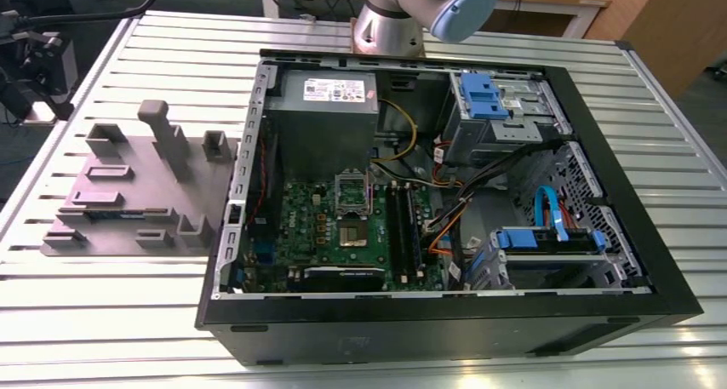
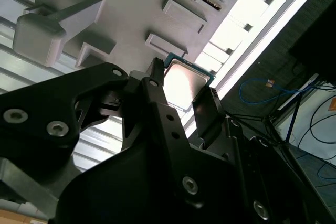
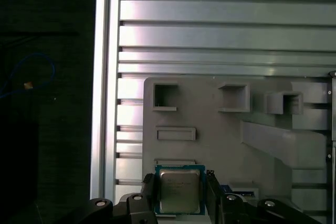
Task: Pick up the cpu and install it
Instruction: 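Pick up the cpu and move it towards the insertion slot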
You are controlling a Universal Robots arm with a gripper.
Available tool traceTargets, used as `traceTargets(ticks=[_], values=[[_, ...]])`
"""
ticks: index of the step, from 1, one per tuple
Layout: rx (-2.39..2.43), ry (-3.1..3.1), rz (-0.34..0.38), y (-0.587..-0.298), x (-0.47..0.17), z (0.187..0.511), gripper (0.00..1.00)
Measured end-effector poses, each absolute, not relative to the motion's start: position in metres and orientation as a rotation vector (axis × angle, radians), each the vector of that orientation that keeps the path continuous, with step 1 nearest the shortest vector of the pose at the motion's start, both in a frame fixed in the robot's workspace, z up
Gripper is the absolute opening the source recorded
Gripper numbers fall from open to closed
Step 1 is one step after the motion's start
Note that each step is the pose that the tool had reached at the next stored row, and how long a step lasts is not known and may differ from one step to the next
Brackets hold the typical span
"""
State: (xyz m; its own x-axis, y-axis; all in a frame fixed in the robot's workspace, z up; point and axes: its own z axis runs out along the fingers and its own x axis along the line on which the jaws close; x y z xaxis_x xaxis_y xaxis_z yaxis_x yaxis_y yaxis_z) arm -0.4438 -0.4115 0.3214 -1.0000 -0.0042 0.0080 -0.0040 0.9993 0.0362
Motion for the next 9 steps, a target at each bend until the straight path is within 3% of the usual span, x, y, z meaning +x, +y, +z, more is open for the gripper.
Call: traceTargets(ticks=[9], values=[[0.006, -3.133, -0.057, -0.4115, -0.4438, 0.3237, 0.47]])
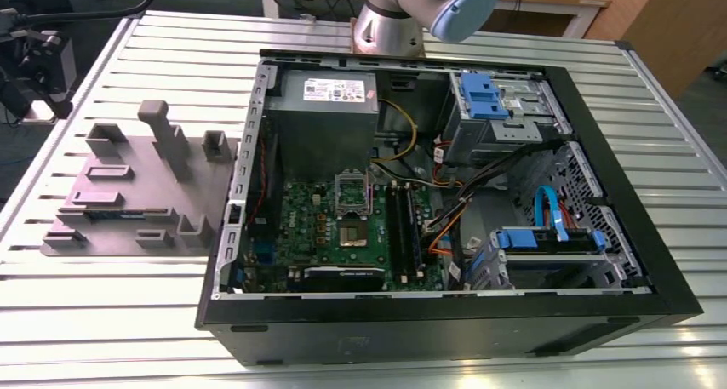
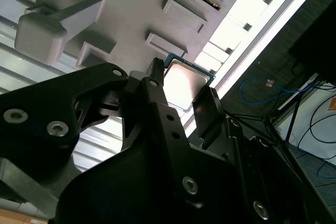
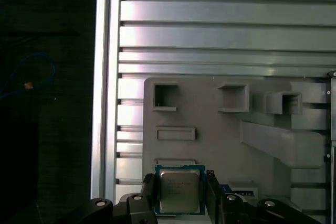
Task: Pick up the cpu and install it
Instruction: 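Pick up the cpu and move it towards the insertion slot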
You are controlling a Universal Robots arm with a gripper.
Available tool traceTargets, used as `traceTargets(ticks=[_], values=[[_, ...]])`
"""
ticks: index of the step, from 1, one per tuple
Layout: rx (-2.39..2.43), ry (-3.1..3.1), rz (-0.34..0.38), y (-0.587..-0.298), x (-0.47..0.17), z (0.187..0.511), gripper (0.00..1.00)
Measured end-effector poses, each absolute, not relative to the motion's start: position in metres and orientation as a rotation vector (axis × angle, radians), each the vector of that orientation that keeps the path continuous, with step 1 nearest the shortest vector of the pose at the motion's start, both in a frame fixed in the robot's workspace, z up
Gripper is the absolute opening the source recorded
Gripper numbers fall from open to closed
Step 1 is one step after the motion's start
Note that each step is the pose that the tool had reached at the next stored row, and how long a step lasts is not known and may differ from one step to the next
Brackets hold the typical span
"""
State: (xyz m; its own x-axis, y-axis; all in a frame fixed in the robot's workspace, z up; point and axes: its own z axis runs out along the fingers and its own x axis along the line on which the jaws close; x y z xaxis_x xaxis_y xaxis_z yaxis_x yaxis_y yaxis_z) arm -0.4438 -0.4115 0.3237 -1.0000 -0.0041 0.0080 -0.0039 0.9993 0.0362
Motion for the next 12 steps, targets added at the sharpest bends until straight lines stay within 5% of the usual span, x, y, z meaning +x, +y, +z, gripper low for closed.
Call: traceTargets(ticks=[12], values=[[0.006, -3.133, -0.057, -0.4115, -0.4438, 0.3268, 0.47]])
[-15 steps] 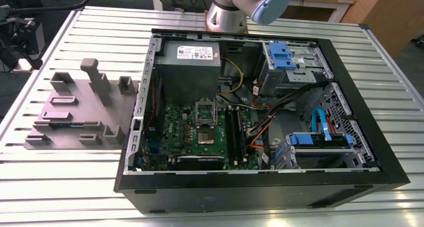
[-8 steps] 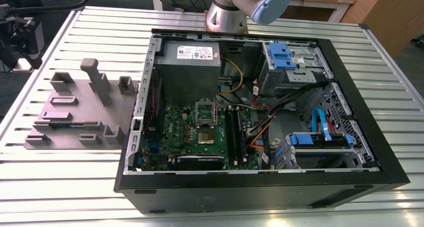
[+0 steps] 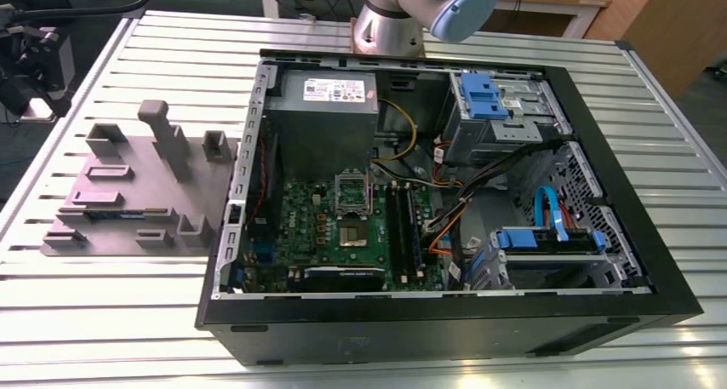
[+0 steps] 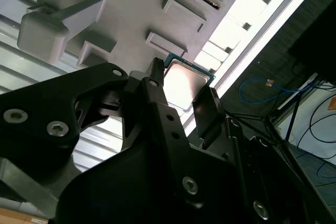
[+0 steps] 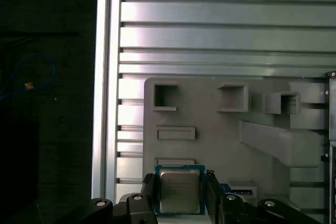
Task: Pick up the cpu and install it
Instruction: 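Pick up the cpu and move it towards the insertion slot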
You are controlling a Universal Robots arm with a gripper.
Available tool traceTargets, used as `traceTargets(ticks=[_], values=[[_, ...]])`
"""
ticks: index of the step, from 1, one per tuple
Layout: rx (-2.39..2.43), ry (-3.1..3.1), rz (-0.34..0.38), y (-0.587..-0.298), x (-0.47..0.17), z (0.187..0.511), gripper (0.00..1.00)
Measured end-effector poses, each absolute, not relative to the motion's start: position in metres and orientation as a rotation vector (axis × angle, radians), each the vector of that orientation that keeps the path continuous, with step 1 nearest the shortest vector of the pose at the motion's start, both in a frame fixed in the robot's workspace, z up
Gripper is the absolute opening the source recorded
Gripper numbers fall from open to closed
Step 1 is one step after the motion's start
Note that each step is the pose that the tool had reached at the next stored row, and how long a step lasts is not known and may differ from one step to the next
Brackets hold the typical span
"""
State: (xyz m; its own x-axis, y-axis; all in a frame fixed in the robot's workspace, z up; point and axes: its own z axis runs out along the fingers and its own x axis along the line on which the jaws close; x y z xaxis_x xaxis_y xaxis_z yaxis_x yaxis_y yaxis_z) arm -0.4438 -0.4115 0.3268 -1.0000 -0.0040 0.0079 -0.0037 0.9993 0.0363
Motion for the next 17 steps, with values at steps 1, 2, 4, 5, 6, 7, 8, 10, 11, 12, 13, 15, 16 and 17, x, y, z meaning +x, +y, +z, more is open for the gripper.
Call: traceTargets(ticks=[1, 2, 4, 5, 6, 7, 8, 10, 11, 12, 13, 15, 16, 17], values=[[0.006, -3.133, -0.057, -0.4115, -0.4439, 0.3271, 0.47], [0.006, -3.133, -0.057, -0.4115, -0.4438, 0.3275, 0.47], [0.006, -3.133, -0.057, -0.4115, -0.4438, 0.328, 0.47], [0.006, -3.133, -0.057, -0.4115, -0.4438, 0.3283, 0.47], [0.006, -3.133, -0.057, -0.4115, -0.4438, 0.3285, 0.47], [0.006, -3.133, -0.057, -0.4115, -0.4438, 0.3287, 0.47], [0.006, -3.133, -0.057, -0.4115, -0.4439, 0.3289, 0.47], [0.006, -3.133, -0.057, -0.4115, -0.4438, 0.3294, 0.47], [0.006, -3.133, -0.057, -0.4115, -0.4438, 0.3296, 0.47], [0.006, -3.133, -0.057, -0.4115, -0.4438, 0.3299, 0.47], [0.006, -3.133, -0.057, -0.4115, -0.4438, 0.33, 0.47], [0.006, -3.133, -0.057, -0.4115, -0.4438, 0.3305, 0.47], [0.006, -3.133, -0.057, -0.4115, -0.4438, 0.3306, 0.47], [0.006, -3.133, -0.057, -0.4115, -0.4438, 0.3308, 0.47]])
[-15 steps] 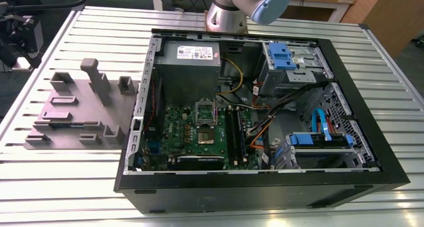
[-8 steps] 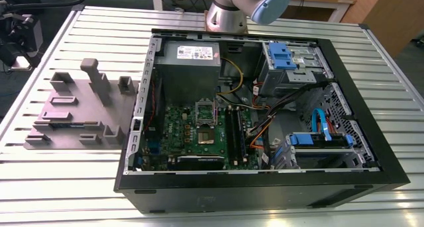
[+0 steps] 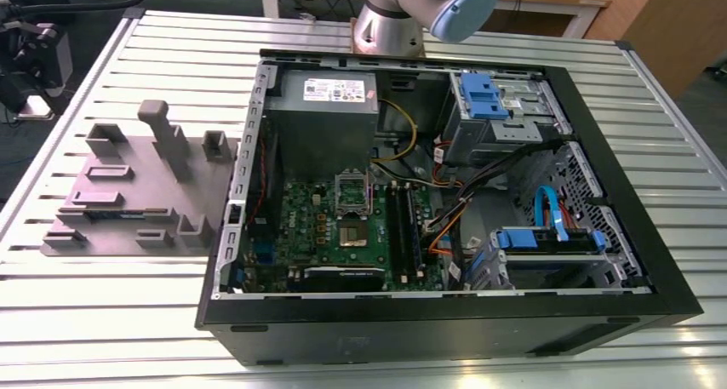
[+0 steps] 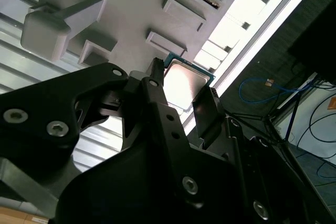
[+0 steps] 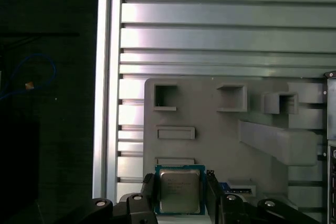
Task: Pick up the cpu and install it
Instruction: 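Pick up the cpu and move it towards the insertion slot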
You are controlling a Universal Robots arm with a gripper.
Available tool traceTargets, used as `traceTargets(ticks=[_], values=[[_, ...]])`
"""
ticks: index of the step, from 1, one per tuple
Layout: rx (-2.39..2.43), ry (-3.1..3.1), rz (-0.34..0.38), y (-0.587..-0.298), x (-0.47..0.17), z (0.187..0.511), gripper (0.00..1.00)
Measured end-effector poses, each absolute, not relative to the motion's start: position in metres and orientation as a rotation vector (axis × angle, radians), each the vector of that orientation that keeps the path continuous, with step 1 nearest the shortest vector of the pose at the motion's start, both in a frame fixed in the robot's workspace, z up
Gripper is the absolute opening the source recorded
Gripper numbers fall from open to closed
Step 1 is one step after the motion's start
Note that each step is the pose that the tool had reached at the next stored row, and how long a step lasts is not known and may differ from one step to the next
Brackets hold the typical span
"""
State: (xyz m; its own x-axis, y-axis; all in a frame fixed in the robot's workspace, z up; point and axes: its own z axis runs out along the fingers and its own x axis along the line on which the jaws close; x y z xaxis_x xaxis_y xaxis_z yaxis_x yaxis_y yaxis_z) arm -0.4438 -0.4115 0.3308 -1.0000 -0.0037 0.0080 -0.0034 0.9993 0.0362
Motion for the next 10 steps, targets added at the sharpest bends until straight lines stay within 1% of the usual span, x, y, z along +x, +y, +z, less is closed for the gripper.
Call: traceTargets(ticks=[10], values=[[0.005, -3.133, -0.057, -0.4115, -0.4438, 0.3336, 0.47]])
